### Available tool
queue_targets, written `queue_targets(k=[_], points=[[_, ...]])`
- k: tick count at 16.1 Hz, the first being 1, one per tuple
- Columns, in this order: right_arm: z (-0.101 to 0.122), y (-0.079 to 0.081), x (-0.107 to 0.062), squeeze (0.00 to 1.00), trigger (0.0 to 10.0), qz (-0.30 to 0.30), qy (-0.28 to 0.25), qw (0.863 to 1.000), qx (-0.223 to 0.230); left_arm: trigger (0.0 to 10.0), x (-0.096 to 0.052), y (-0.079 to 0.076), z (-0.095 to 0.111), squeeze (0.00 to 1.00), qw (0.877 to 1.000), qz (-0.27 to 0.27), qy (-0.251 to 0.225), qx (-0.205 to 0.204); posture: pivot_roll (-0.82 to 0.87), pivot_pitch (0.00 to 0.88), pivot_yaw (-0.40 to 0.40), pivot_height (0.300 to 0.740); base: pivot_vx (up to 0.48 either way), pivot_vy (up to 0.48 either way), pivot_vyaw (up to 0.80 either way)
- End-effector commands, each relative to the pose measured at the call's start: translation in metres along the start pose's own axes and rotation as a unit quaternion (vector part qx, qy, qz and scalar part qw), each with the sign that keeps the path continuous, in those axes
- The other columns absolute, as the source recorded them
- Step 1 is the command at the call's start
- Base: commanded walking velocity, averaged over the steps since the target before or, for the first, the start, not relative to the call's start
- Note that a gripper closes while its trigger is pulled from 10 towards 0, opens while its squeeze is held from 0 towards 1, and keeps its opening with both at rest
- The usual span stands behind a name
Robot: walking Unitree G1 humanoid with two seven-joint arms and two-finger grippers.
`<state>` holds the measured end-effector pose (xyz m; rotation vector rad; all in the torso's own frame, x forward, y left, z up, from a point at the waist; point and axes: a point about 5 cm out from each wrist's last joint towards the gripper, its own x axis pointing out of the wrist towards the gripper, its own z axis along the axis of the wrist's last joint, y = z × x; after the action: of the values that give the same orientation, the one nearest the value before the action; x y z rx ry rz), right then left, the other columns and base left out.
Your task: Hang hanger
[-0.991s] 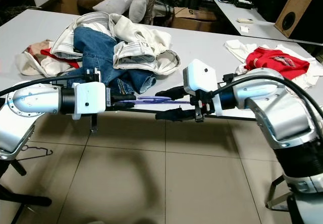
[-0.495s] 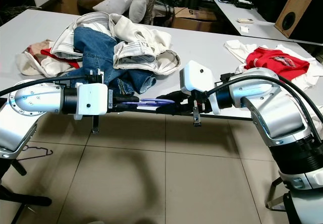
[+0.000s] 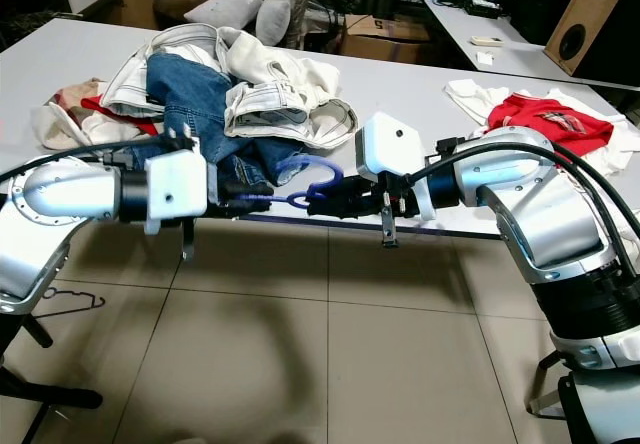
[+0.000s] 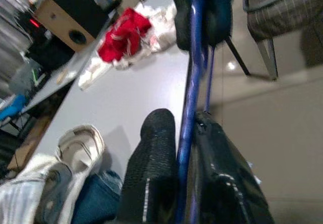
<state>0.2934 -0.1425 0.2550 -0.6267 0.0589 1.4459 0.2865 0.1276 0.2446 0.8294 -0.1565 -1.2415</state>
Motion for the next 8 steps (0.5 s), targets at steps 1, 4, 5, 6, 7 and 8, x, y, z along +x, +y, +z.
queue_targets(k=[1, 4, 5, 6, 7, 8], points=[[-0.002, -0.001, -0.003, 0.00, 0.0, 0.000, 0.006, 1.000, 0.008, 10.0, -0.003, 0.002, 0.009, 1.00, 1.000, 0.009, -0.024, 0.003, 0.06, 0.000, -0.107, 0.740, 0.000, 0.000, 0.00], [-0.007, 0.003, -0.007, 0.00, 0.0, 0.000, 0.011, 1.000, 0.020, 10.0, -0.014, 0.010, 0.009, 1.00, 0.998, 0.034, -0.047, -0.016, 0.06, 0.000, -0.110, 0.740, 0.000, 0.000, 0.00], [-0.010, 0.005, -0.010, 0.00, 0.0, -0.003, 0.015, 0.999, 0.029, 10.0, -0.018, 0.015, 0.010, 0.37, 0.996, 0.049, -0.065, -0.032, 0.06, 0.000, -0.110, 0.740, 0.000, 0.000, 0.00], [-0.014, 0.007, -0.013, 0.00, 0.0, -0.007, 0.018, 0.999, 0.039, 10.0, -0.023, 0.018, 0.011, 0.00, 0.994, 0.060, -0.080, -0.049, 0.06, 0.000, -0.114, 0.740, 0.000, 0.000, 0.00], [-0.015, 0.008, -0.014, 0.00, 0.0, -0.009, 0.018, 0.999, 0.044, 10.0, -0.025, 0.019, 0.012, 0.00, 0.993, 0.063, -0.087, -0.057, 0.06, 0.000, -0.114, 0.740, 0.000, 0.000, 0.00], [-0.020, 0.012, -0.017, 0.00, 0.0, -0.015, 0.018, 0.998, 0.058, 10.0, -0.028, 0.020, 0.013, 0.00, 0.989, 0.070, -0.102, -0.079, 0.05, 0.000, -0.112, 0.740, 0.000, 0.000, 0.00]])
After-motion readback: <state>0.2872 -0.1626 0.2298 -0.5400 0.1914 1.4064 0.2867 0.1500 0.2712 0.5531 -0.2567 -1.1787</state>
